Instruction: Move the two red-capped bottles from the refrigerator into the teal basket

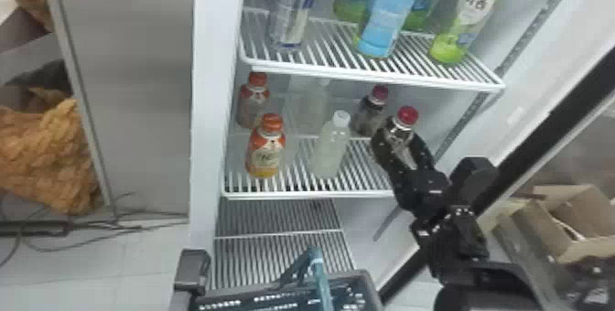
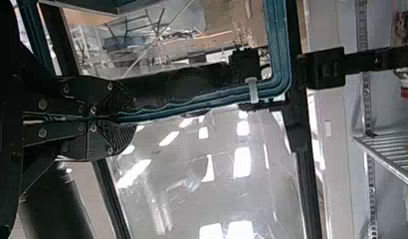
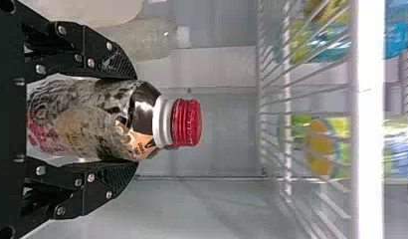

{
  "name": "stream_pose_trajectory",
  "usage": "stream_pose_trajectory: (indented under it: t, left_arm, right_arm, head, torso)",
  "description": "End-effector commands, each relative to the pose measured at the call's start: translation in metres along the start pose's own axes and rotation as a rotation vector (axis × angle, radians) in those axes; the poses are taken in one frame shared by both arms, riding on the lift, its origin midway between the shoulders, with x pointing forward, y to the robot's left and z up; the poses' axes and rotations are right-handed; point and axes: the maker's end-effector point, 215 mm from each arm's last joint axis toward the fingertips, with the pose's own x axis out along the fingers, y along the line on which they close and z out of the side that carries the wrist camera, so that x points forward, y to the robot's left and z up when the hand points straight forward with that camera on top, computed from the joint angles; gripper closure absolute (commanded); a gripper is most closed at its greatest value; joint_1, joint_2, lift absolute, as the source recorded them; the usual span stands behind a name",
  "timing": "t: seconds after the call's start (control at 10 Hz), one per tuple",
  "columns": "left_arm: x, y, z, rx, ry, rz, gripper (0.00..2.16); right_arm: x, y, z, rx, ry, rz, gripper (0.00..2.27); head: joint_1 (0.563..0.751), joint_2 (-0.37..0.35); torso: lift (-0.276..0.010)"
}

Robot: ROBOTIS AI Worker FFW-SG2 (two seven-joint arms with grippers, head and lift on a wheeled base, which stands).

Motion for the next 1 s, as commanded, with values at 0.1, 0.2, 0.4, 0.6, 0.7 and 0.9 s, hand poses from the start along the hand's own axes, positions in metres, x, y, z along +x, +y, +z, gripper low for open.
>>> stream_pose_trajectory:
  t: [0.1, 0.2, 0.4, 0.6, 0.7, 0.9]
  left_arm:
    - [-0.001, 0.0, 0.001, 0.0, -0.005, 0.001, 1.11]
    - [-0.001, 0.0, 0.003, 0.006, -0.01, 0.0, 1.11]
    - [-0.003, 0.001, 0.005, 0.005, -0.015, 0.006, 1.11]
    - [-0.006, 0.003, 0.007, 0.01, -0.023, 0.013, 1.11]
    - [-0.007, 0.004, 0.008, 0.012, -0.028, 0.017, 1.11]
    - [-0.008, 0.005, 0.009, 0.012, -0.031, 0.019, 1.11]
  right_arm:
    - [-0.024, 0.014, 0.015, 0.002, 0.009, 0.03, 0.61]
    - [-0.034, 0.019, 0.016, 0.017, 0.022, 0.043, 0.61]
    - [-0.052, 0.026, 0.026, 0.016, 0.038, 0.065, 0.61]
    - [-0.065, 0.023, 0.027, 0.018, 0.08, 0.097, 0.61]
    - [-0.074, 0.026, 0.031, 0.009, 0.103, 0.124, 0.61]
    - [-0.09, 0.028, 0.032, -0.022, 0.154, 0.162, 0.61]
  head:
    - [0.695, -0.35]
    - [0.695, -0.35]
    - [0.695, -0.35]
    - [0.695, -0.35]
    - [0.695, -0.35]
    - [0.695, -0.35]
  torso:
    - [-0.228]
    - [-0.228]
    - [-0.228]
    - [-0.228]
    - [-0.228]
    - [-0.228]
